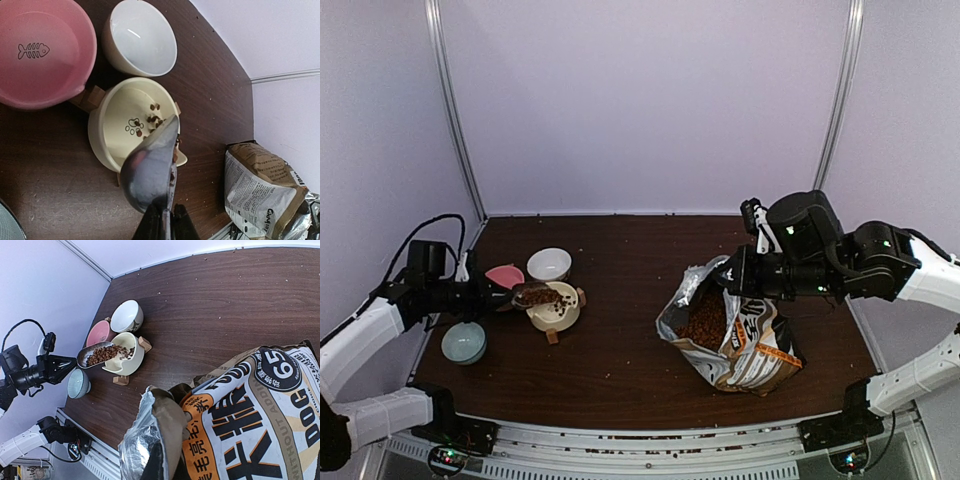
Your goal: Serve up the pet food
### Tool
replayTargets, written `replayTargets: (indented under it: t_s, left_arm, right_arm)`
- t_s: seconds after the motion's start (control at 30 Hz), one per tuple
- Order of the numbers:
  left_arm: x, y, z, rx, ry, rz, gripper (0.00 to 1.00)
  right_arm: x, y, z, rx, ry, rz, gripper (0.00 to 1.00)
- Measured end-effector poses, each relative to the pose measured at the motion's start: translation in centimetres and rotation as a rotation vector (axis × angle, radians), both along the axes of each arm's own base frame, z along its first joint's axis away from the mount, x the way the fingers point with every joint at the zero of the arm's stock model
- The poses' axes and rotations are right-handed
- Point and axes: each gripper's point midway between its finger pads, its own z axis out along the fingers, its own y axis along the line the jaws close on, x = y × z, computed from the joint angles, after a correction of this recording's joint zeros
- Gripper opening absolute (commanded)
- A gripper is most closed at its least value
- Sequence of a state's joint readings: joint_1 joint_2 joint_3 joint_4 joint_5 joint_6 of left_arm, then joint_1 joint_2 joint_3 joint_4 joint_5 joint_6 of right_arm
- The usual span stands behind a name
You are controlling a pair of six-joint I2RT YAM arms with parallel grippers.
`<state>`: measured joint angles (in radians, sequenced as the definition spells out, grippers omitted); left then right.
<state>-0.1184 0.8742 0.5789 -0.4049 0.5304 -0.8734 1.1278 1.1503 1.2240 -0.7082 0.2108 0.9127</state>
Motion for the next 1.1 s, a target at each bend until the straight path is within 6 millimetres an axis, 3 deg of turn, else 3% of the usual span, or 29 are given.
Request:
replayTargets:
  t_s: [0.6,1.1]
  left_arm:
    - [1.7,1.0,1.3,0.231,0.004,-0.119,0.0]
    - [1.3,2.1,2.5,0.388,-0.004,-0.209,0.0]
  right_arm:
    - [0.0,0.0,0.0,-0.002,0.001,0.0,0.0]
    - [0.1,0.1,-0.1,-0.014,-0.001,0.005,0.0]
